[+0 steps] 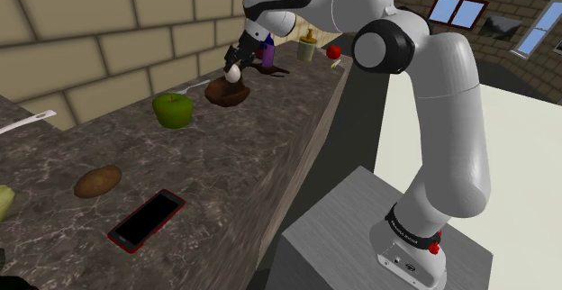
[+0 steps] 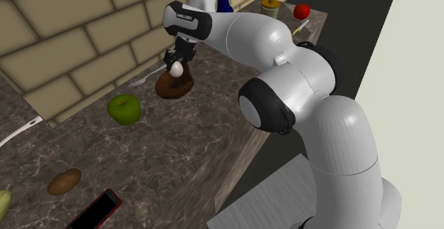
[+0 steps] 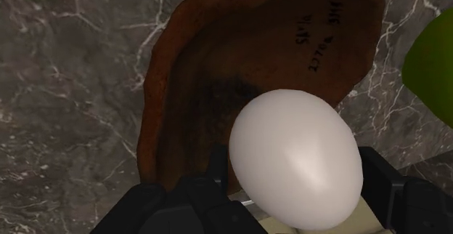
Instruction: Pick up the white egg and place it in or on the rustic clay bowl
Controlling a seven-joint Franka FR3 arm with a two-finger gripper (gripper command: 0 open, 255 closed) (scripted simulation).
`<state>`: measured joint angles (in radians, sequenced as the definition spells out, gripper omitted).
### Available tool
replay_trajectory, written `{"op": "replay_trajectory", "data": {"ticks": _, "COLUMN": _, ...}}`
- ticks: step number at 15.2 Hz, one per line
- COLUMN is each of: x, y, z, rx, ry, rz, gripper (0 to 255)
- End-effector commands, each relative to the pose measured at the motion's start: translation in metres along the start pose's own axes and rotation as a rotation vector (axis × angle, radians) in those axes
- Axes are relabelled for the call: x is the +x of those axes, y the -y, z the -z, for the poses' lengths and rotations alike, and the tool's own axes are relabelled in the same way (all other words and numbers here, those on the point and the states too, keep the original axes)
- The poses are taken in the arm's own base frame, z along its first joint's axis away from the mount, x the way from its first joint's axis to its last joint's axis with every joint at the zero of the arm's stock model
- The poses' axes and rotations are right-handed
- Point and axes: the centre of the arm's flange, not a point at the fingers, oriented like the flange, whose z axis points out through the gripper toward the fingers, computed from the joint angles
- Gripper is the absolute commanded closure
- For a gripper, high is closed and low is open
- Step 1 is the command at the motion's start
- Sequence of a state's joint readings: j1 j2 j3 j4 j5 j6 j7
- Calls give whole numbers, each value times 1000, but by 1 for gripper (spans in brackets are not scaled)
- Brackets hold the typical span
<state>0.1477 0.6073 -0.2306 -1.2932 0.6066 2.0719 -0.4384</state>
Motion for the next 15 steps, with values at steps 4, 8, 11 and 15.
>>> {"op": "replay_trajectory", "data": {"ticks": 4, "x": 0, "y": -1, "z": -1, "rx": 0, "ry": -1, "rz": 0, "gripper": 255}}
{"op": "replay_trajectory", "data": {"ticks": 8, "x": 0, "y": -1, "z": -1, "rx": 0, "ry": -1, "rz": 0, "gripper": 0}}
{"op": "replay_trajectory", "data": {"ticks": 11, "x": 0, "y": -1, "z": -1, "rx": 0, "ry": -1, "rz": 0, "gripper": 0}}
{"op": "replay_trajectory", "data": {"ticks": 15, "x": 0, "y": -1, "z": 49, "rx": 0, "ry": -1, "rz": 0, "gripper": 0}}
